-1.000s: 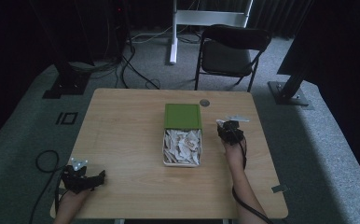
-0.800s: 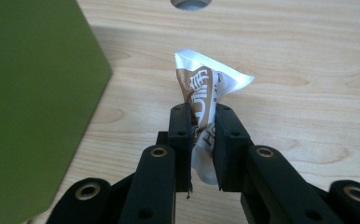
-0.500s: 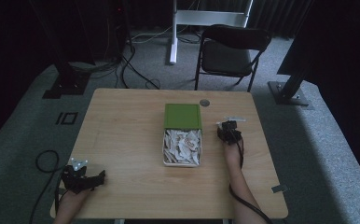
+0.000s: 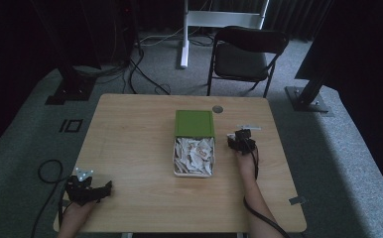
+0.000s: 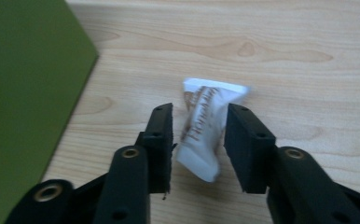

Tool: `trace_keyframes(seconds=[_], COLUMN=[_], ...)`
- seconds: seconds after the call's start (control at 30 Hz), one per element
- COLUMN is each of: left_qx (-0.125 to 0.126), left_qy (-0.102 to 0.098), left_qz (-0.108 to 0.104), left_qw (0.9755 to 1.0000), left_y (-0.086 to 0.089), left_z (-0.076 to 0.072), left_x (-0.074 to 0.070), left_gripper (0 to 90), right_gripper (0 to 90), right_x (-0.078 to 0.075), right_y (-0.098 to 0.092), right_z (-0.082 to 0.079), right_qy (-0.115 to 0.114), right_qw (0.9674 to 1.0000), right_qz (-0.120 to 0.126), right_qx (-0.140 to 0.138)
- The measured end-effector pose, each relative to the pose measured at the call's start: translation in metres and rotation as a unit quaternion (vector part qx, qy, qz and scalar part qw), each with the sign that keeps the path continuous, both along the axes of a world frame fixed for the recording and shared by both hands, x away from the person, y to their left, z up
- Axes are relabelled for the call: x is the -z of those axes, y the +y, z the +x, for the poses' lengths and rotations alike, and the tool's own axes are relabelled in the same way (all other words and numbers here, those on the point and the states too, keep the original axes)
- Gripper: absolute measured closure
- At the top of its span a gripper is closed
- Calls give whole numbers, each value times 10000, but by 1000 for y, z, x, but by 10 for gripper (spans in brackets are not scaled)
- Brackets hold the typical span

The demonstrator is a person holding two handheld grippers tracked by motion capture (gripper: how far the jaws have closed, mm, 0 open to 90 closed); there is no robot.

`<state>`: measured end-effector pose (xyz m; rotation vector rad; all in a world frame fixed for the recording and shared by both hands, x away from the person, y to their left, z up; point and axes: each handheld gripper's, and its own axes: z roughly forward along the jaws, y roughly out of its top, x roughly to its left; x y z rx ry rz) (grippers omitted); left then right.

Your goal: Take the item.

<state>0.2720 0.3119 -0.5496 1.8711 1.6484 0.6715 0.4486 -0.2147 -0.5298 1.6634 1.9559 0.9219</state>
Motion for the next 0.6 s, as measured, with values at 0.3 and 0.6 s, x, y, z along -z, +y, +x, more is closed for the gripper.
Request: trace_keyframes(seconds=[0.3,0.6], left_qx=[0,-1], left_qy=[-1,0], left_qz=[-1,-1], left_qw=[10000,10000], left_y=[0,0], left_z=[0,0], left_x=[0,0], left_gripper=[7,7], right_gripper=[359,165], right_x=[-15,-12], right_y=[-3,-13], right_z=[-10,-22], right_qy=[-163,86], right_qw=[9997,9991], right_qz=[129,388], right_qx=[107,126])
